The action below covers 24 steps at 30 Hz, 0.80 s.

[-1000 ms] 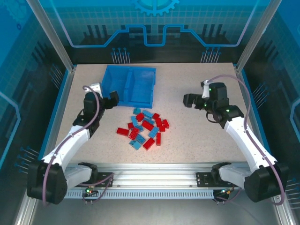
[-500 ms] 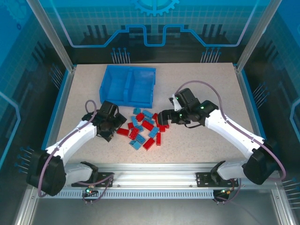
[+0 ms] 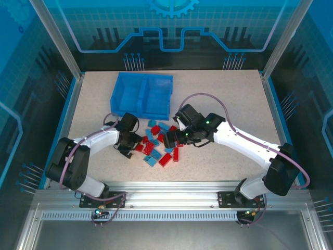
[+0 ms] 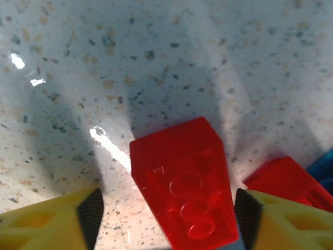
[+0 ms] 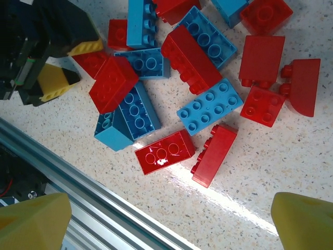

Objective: Sort the legos into containers by color

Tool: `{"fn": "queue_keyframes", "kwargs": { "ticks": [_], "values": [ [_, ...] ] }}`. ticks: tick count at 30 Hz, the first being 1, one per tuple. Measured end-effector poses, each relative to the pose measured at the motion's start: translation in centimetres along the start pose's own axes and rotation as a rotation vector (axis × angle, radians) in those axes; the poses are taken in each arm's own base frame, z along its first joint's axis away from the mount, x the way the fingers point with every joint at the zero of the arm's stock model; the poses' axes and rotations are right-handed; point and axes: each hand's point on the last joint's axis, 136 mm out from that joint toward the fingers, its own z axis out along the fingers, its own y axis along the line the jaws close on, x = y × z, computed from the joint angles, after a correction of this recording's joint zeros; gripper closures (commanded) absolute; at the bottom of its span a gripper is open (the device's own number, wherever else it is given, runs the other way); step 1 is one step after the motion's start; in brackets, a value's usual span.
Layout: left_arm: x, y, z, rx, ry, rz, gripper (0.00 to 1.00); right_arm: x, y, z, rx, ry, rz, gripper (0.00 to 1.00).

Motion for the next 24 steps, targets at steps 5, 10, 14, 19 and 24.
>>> {"fn": "queue_keyframes", "kwargs": {
  "ticks": [5, 10, 14, 19, 24],
  "values": [
    [0.0, 0.4, 0.3, -0.022, 0.001, 0.002, 0.58, -0.1, 0.8, -0.3, 0.006, -0.009, -0.012, 0.00],
    [-0.4, 0.3, -0.8, -0.008, -0.030, 0.044, 0.67, -0.5, 1.6, -0.8, 0.012, -0.024, -0.026, 0.00],
    [-2.1, -2.4, -5.8, 0.072, -0.156, 0.168, 0.67, -1.0, 1.7, -1.2, 0.026, -0.048, -0.030, 0.00],
    [-6.5, -10.3, -15.3, 0.258, -0.412, 0.319, 0.68, -1.4, 1.3, -1.4, 0.056, -0.077, -0.017, 0.00],
    [-12.8, -14.6, -18.4, 0.246, -0.590, 0.340, 0.68, -2.0, 1.2, -3.0, 0.059, -0.135, -0.001, 0.00]
  ]
}}
